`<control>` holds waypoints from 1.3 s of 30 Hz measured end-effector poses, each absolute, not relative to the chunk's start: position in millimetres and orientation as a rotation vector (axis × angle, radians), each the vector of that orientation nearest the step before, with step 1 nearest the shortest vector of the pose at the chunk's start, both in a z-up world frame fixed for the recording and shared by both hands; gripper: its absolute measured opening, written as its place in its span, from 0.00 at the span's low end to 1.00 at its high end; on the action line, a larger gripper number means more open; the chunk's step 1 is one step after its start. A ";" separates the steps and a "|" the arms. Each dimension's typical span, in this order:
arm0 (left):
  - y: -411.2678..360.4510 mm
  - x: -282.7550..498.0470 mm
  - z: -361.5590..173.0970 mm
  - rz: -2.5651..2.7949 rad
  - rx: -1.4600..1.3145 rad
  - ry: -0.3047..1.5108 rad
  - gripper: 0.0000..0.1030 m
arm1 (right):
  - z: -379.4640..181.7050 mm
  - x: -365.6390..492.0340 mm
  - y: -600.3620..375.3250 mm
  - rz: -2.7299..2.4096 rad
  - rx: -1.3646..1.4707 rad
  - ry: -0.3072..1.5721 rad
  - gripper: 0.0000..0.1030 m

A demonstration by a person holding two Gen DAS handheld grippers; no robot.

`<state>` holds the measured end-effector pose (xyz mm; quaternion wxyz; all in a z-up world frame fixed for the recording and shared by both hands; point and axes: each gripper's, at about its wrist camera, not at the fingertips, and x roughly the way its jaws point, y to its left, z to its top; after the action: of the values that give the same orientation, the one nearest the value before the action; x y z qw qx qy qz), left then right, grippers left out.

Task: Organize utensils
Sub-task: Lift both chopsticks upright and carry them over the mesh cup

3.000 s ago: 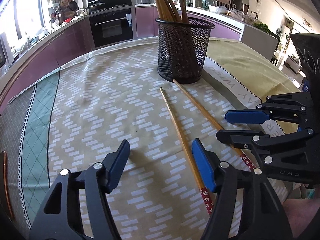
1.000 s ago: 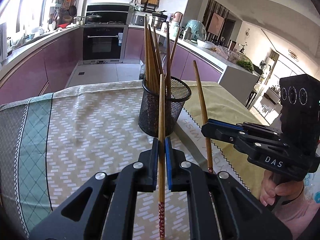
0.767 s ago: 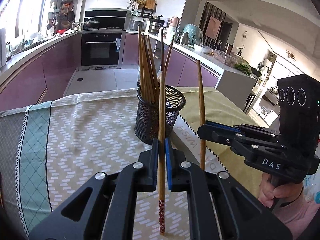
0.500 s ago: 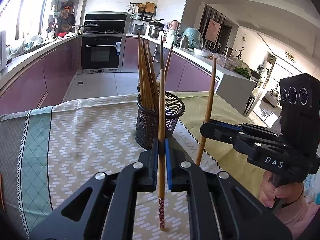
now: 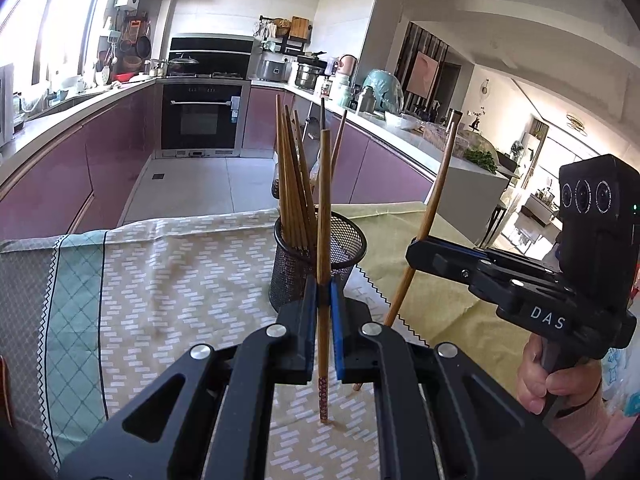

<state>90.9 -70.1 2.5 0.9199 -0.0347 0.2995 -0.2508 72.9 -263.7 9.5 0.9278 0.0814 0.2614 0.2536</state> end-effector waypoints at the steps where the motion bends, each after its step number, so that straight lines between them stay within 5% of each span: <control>1: -70.1 91.5 3.9 -0.517 -0.073 0.614 0.07 | 11.4 73.3 -264.1 0.520 0.165 0.530 0.05; 39: -73.6 101.1 59.9 -0.542 -0.073 0.498 0.07 | 58.4 92.4 -270.2 0.508 0.144 0.416 0.06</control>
<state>101.1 -73.6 59.9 0.9325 -0.0357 0.2431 -0.2649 92.4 -270.2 58.4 0.9441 0.0704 0.2040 0.2494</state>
